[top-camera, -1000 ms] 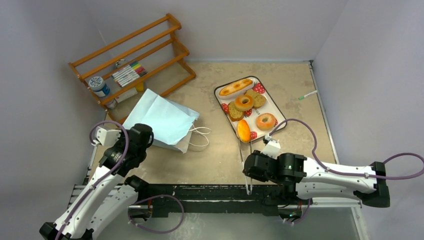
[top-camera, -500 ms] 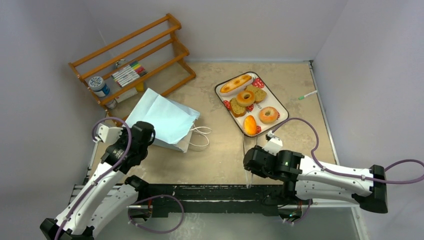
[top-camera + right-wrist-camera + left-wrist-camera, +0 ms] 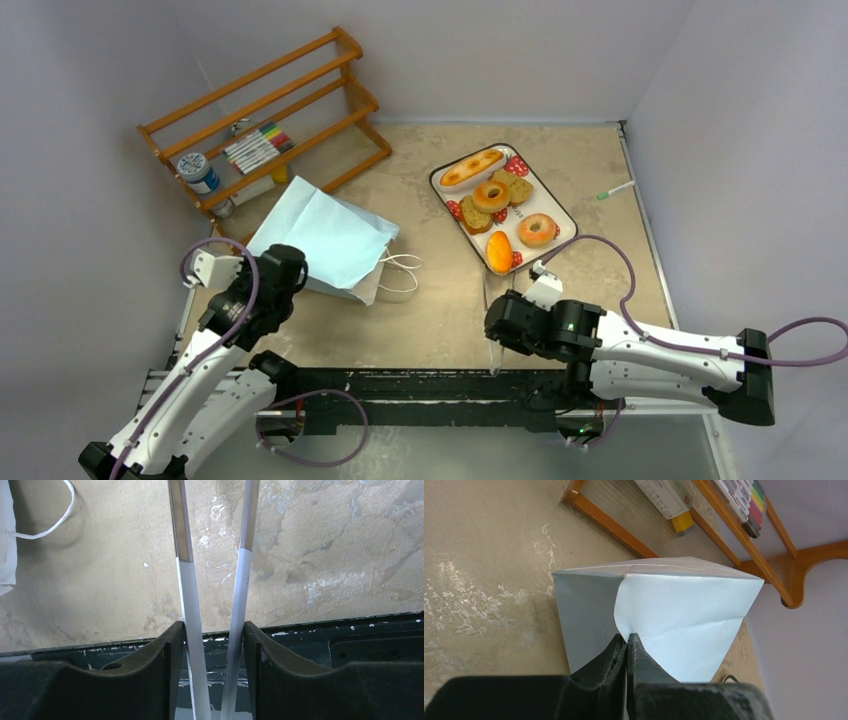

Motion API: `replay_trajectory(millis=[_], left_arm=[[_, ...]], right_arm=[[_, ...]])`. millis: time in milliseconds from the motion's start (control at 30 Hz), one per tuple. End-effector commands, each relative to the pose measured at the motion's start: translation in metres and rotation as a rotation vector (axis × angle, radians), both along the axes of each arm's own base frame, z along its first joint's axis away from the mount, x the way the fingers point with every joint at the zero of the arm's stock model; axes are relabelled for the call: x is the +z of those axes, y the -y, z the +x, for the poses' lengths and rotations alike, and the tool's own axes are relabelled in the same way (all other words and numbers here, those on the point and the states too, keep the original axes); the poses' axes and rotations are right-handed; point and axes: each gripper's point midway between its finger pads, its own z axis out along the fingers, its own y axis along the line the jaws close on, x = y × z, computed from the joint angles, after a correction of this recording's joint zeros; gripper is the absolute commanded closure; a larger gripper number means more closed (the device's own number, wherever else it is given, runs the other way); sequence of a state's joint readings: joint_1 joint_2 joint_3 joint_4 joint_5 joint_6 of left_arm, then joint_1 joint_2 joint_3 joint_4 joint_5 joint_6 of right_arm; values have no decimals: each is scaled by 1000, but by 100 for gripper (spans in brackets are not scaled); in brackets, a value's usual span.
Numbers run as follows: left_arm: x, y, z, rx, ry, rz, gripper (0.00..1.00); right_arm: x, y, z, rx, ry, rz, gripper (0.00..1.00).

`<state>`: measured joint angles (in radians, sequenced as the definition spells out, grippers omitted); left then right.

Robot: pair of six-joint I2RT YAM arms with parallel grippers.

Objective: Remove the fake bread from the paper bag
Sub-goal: Place the fake bread in the container, then place the clamp at the center of the board.

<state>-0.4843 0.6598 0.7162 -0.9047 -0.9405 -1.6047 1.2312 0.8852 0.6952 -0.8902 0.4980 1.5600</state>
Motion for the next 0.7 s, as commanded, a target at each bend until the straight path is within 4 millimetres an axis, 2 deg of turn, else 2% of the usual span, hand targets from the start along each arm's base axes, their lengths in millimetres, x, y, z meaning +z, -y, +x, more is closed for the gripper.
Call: replay_trajectory(millis=[0,367,667], left_arm=[[16,-1,3,13,52,-23,100],[21,-4,1,24,76,-32,100],[25,-6,-3,29,94,-40,100]], right_arm=[[4,4,0,-5,8,11,52],[2,7,-20,26,-78,27,53],[7,-4,-36,89,-133,45,57]])
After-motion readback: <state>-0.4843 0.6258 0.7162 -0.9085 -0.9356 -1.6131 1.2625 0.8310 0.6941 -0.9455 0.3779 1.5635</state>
